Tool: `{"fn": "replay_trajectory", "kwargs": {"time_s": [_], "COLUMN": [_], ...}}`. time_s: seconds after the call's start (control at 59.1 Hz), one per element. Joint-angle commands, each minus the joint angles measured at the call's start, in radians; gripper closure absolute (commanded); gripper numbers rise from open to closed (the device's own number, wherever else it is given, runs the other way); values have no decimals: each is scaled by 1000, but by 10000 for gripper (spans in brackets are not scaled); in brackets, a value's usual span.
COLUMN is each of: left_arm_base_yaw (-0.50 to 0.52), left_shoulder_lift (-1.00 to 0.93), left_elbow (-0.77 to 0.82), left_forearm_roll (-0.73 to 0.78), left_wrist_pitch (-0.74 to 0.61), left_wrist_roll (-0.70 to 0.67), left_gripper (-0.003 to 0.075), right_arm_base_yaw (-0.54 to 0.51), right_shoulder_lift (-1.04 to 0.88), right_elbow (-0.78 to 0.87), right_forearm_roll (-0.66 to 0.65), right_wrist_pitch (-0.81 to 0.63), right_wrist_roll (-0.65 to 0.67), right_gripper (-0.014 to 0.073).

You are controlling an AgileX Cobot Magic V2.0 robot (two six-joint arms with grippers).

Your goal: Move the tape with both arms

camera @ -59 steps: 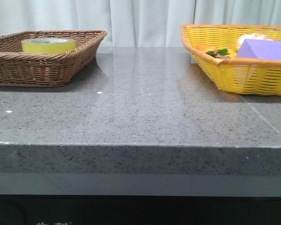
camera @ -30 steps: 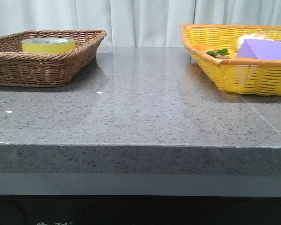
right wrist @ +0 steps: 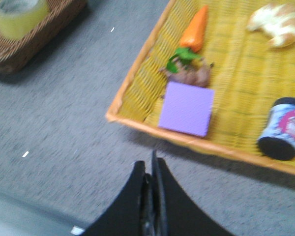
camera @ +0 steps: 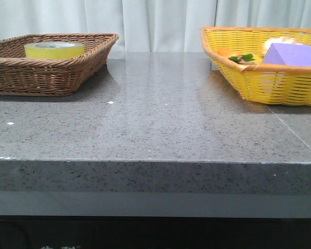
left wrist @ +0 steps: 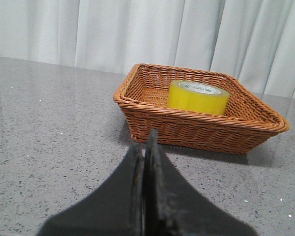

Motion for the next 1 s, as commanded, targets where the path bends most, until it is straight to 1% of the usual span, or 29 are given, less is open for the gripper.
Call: {"fn": "replay_trajectory", "kwargs": {"time_s": [0.0, 0.118, 0.203, 0.355, 0.474, 0.626, 0.728, 0.981], "left_arm_base_yaw": [2, 2, 2, 2, 2, 2, 2, 2], "left_shoulder_lift": [-19, -19, -19, -19, -19, -19, -19, -19], "left_elbow": [38, 38, 38, 38, 38, 38, 38, 38], "left_forearm_roll": [-10, -10, -10, -10, -10, -10, -10, -10], "left_wrist_pitch": [-84, -84, -84, -84, -84, -84, -84, -84], "left_wrist_roll": [-10, -10, -10, -10, -10, -10, -10, -10], "left_gripper": [740, 740, 740, 740, 740, 740, 740, 740], "right_arm_base_yaw": [-63, -124, -155, -177, -181, -181, -181, -182], "right_shoulder_lift": [-95, -249, -353, -520, -603, -620, -620, -620], "right_elbow": [89, 281, 405, 599, 701, 765, 804, 802], "right_forearm_roll": [-14, -14, -14, -14, -13, -13, -13, -13], "right_wrist_pitch": [-217, -384, -472, -593, -651, -689, -750, -762], "right_wrist_roll": [-4, -4, -4, -3, -3, -3, -3, -3], "right_gripper": [662, 662, 662, 662, 662, 662, 662, 662]}}
